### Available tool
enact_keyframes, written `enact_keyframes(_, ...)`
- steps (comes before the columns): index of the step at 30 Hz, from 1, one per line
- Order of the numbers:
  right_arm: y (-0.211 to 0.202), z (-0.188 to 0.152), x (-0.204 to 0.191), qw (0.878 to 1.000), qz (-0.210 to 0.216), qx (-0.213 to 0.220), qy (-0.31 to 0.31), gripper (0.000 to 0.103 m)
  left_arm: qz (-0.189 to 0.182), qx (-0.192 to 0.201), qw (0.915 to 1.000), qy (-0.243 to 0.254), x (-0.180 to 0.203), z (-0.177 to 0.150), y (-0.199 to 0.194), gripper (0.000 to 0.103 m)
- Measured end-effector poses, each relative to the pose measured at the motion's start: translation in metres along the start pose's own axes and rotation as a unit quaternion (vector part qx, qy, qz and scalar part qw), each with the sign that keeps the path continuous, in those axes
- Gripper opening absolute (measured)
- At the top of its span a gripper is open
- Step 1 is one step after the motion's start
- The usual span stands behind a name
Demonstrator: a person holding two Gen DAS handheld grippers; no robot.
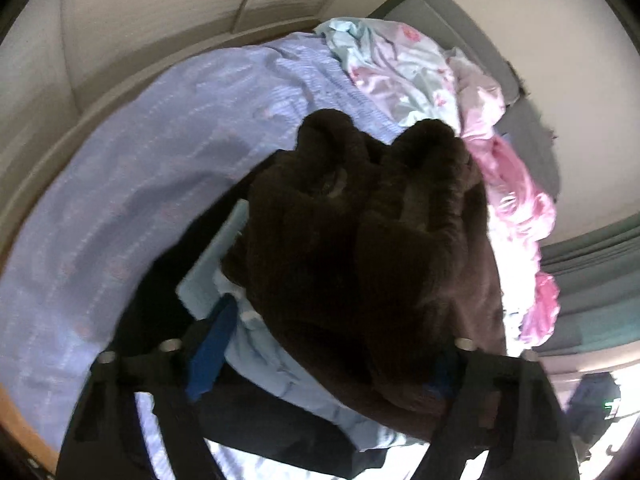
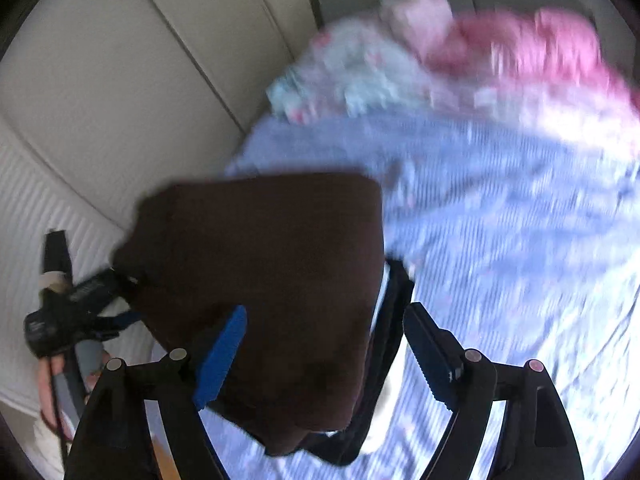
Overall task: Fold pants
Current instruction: 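Lower the folded pants onto the clothes stack with both tools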
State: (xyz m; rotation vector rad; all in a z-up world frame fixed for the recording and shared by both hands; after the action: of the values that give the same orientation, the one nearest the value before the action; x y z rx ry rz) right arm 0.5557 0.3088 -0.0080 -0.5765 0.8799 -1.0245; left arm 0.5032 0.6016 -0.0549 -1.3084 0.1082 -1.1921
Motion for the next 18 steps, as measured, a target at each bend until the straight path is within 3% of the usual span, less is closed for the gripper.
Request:
enact_keyframes(2,0.006,-0.008,0.006,0.999,0.016,-0.008,0.032,0.077,-0.003,0.006,1.0,-0.004,0.003,0.001,-0.001,0.061)
enact_keyframes(4,0.01,-0.014,0.005,0.997,0.054,-0.021,0.051,0.058,-0.008,0.01,0.9998,-0.015,0.002,0.001,-0.006,0.051)
enact_keyframes(7,0.01,-0.017,-0.006,0.997,0.065,-0.032,0.029,0.043,-0.015,0.026,0.9993,-0.021,0.002,-0.003,-0.023,0.043)
enact_keyframes(10,-0.006,-0.017,-0.022,0.997,0.071,-0.018,-0.007,0.036,-0.019,0.045,0.9985,-0.025,0.0,-0.013,-0.048,0.041)
enact_keyframes(15,-0.037,-0.021,-0.03,0.995,0.095,-0.005,-0.025,0.035,-0.026,0.071,0.9969,-0.024,-0.006,-0.038,-0.08,0.041)
enact_keyframes(18,-0.045,-0.03,-0.031,0.995,0.093,0.0,-0.036,0.035,-0.025,0.027,0.9972,-0.065,-0.024,-0.04,-0.048,0.043)
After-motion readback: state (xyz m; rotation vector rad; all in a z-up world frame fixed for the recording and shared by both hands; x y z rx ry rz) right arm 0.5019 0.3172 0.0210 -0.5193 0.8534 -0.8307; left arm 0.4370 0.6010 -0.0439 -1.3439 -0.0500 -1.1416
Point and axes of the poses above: each gripper's, at about its wrist camera, not at the fingertips, and y roughly the way its jaws point, x to its right, z to its top, the point moved 3 cm from there along y, roughly the way its jaws point, and after that the axes turned 8 degrees about x, right-handed, at the moved point
